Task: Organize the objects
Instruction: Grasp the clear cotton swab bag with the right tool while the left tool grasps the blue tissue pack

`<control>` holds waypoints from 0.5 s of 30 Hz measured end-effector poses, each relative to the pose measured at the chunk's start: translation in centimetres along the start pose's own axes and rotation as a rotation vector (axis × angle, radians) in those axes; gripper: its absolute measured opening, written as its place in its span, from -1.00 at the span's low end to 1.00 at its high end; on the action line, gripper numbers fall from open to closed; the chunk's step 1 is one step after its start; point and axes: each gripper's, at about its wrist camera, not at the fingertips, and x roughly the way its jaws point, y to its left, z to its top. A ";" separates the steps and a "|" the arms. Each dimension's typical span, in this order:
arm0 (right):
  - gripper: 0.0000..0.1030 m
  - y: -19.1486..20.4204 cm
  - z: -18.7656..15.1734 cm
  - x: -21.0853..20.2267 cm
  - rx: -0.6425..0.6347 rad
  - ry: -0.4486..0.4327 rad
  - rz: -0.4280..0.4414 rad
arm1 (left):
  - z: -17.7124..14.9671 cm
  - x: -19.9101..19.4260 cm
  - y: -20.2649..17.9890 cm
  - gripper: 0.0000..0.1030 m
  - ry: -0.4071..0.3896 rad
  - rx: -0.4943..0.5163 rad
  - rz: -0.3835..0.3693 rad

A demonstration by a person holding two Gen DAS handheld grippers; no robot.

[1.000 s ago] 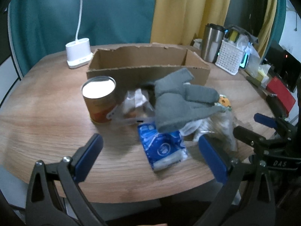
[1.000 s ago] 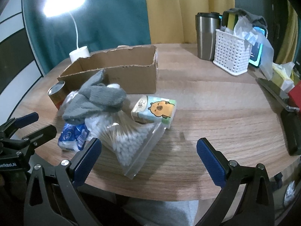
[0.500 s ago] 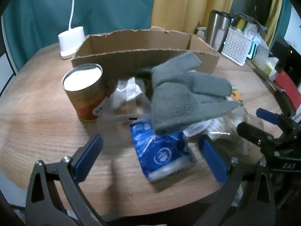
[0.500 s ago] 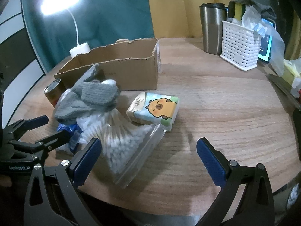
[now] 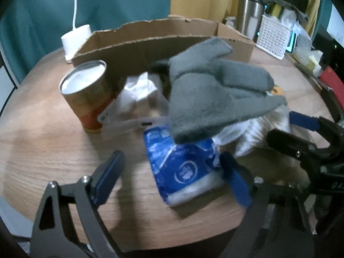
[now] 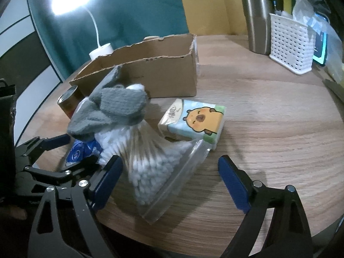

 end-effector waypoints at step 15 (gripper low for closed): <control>-0.04 1.2 -0.3 -0.3 -0.024 -0.005 0.092 | -0.5 -1.3 -0.6 0.19 -0.022 0.023 -0.077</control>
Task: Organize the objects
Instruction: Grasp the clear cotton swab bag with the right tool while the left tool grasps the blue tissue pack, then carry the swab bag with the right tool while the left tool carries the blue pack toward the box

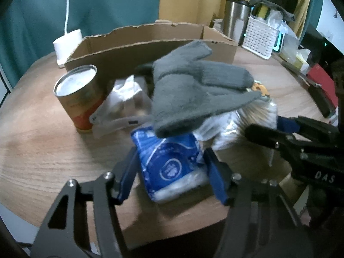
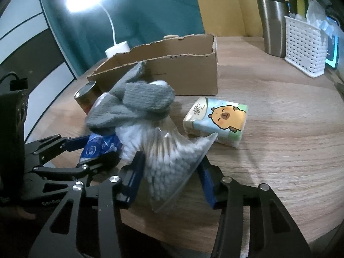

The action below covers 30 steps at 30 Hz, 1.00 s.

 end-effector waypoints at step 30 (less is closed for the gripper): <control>-0.12 -0.3 1.9 -5.9 -0.022 -0.093 -0.140 | 0.1 -6.4 3.5 0.11 -0.129 -0.051 0.001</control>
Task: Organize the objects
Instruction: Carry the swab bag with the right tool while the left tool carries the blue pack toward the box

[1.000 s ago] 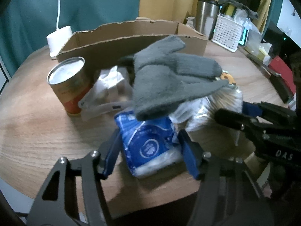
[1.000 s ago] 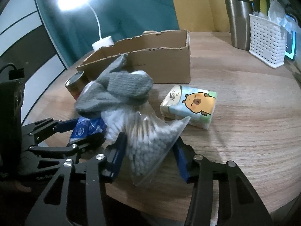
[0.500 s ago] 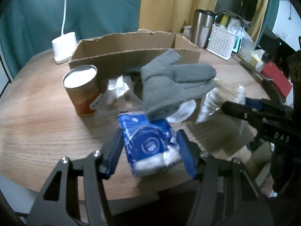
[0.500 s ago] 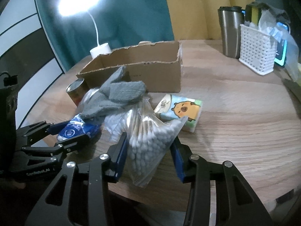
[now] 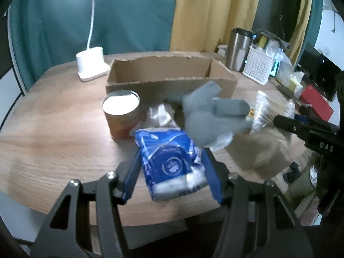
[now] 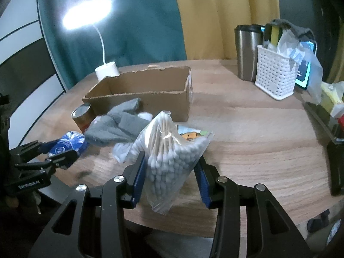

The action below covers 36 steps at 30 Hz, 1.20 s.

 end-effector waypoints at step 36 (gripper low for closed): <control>-0.12 -1.4 8.5 2.4 -0.041 -0.024 0.010 | 9.3 1.9 1.0 0.11 -0.086 0.003 -0.007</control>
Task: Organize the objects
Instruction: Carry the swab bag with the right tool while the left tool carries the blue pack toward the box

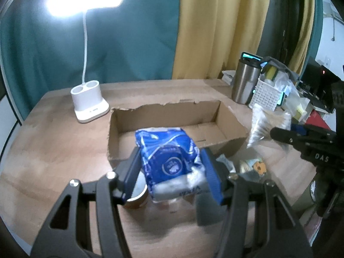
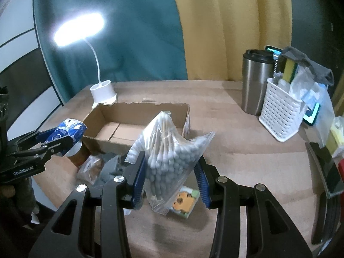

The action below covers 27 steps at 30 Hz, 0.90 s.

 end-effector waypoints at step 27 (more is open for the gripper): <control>-0.12 -0.3 3.7 7.0 -0.148 0.089 0.099 | 3.1 6.0 -1.2 0.11 0.033 -0.040 -0.011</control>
